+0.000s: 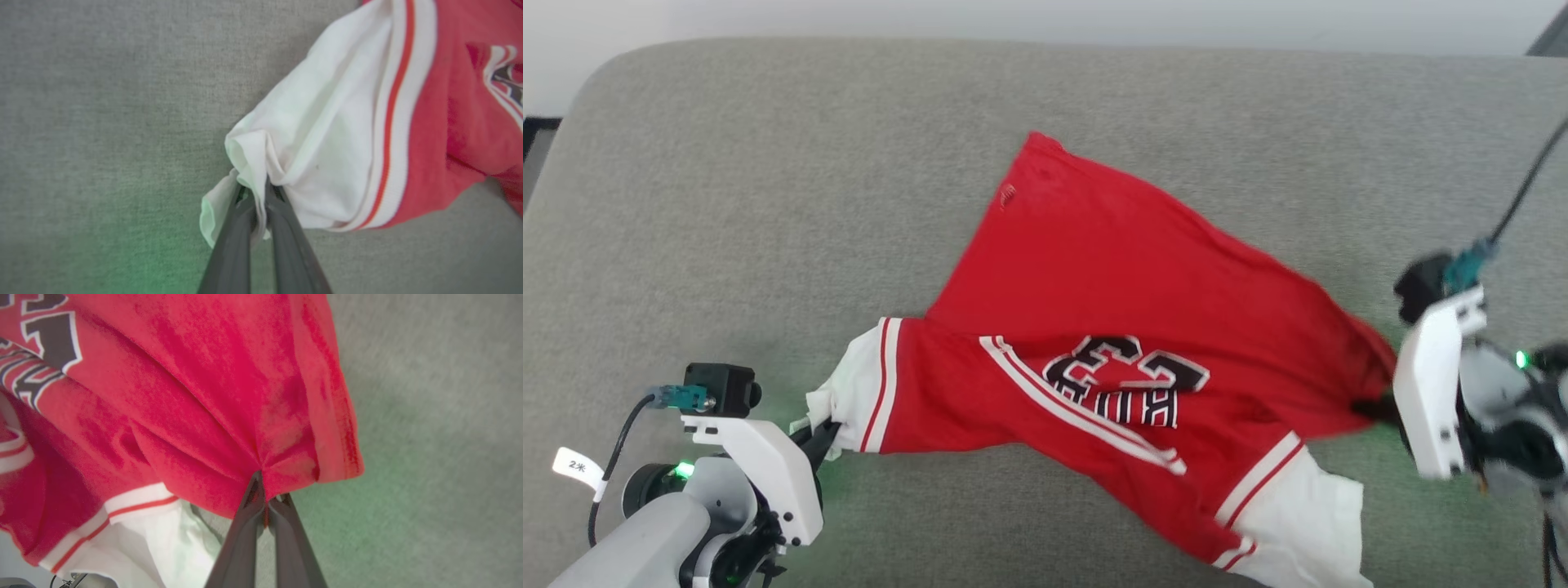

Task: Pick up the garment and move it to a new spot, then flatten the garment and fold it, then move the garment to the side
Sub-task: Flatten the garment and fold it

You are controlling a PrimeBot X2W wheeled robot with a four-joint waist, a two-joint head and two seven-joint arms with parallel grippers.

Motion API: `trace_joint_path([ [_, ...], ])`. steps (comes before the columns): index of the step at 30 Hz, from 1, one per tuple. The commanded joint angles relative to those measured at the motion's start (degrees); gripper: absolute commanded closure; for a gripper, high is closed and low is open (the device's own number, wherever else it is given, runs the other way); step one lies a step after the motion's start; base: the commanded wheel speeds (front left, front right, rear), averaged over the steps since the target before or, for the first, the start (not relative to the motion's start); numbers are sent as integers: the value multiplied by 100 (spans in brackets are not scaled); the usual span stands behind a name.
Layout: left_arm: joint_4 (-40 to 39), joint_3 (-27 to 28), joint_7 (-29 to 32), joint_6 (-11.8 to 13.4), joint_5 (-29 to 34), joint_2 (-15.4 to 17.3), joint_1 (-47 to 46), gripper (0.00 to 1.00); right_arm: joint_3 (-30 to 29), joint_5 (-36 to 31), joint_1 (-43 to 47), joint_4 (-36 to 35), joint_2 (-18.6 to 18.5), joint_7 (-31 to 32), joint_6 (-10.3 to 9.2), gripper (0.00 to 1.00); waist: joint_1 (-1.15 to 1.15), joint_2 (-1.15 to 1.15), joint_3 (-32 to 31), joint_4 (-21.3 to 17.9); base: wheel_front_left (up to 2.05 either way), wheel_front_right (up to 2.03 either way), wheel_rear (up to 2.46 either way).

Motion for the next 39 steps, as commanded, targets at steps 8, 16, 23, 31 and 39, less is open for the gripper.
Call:
trace_joint_path([
  [8, -316, 5, 66, 96, 37, 87, 15, 100, -981, -424, 1786, -781, 392, -38, -2, 100, 0, 0, -37, -140, 0, 0, 0],
  [16, -340, 8, 33, 89, 40, 38, -33, 100, -1376, -1168, 2255, -562, 1180, -637, -16, 0, 0, 0, 48, -133, 0, 0, 0],
  [23, -366, 44, -28, 117, 21, 95, 39, 100, -1981, -1334, 2340, -1447, 1245, -440, -14, 0, 0, 0, 35, -189, 0, 0, 0],
  [31, -483, 39, -29, 141, 57, 125, 0, 100, -2769, -1570, 2473, -2886, 1540, 75, -2, 0, 0, 0, 95, -129, 0, 0, 0],
  [39, -561, -9, -9, 120, 145, 1, -161, 100, -2488, -1872, 1672, -3352, 1474, -328, -1, 0, 0, 0, 249, 122, 0, 0, 0],
])
